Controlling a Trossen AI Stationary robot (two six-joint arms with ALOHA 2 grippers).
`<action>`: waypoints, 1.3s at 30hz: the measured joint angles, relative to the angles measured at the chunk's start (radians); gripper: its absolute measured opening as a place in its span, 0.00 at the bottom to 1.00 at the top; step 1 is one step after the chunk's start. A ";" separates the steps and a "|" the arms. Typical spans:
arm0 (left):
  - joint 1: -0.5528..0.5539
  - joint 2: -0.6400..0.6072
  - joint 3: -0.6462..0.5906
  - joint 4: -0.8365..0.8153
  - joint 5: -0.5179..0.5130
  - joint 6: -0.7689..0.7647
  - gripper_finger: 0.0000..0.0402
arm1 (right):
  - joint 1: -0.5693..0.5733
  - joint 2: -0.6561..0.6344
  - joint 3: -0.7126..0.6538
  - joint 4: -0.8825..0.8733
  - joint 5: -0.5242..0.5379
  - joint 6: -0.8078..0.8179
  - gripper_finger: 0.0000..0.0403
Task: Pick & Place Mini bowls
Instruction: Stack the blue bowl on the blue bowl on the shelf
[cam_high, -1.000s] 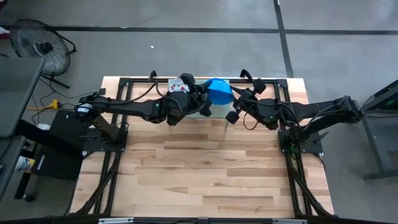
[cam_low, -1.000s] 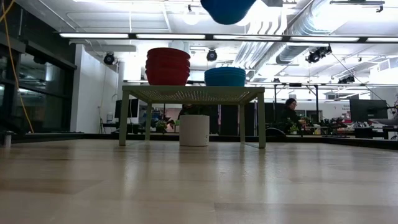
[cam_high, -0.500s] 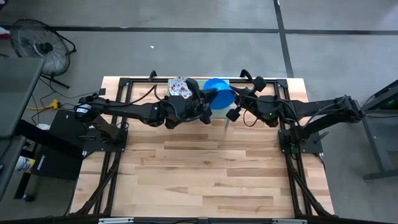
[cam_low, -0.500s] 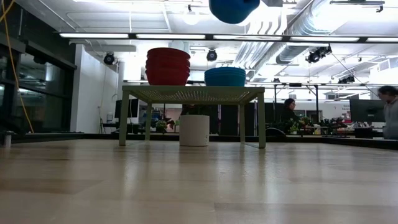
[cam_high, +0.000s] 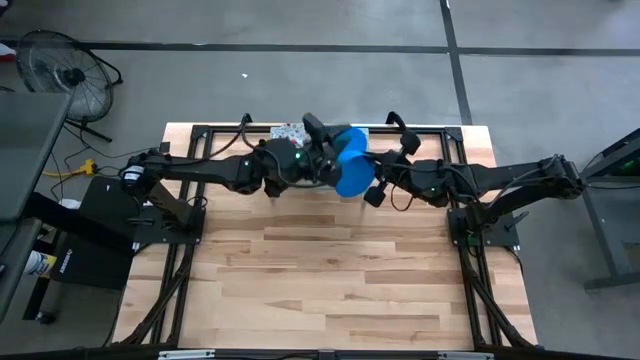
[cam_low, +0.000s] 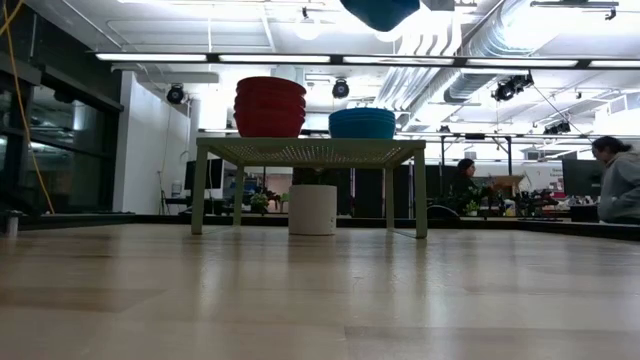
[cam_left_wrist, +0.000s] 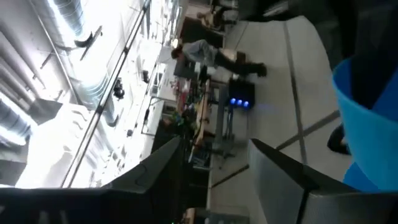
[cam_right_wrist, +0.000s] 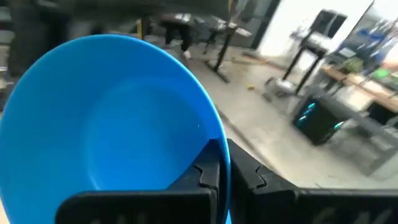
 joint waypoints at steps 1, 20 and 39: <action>0.000 0.000 0.016 -0.023 -0.016 0.010 0.45 | -0.009 0.000 0.000 -0.004 -0.006 0.023 0.00; 0.124 -0.241 0.041 -0.765 0.184 -0.511 0.45 | -0.387 0.007 0.191 -0.376 -0.361 0.333 0.00; 0.128 -0.808 -0.705 -0.402 0.218 -0.795 0.45 | -0.682 0.419 0.681 -0.842 -0.766 0.370 0.00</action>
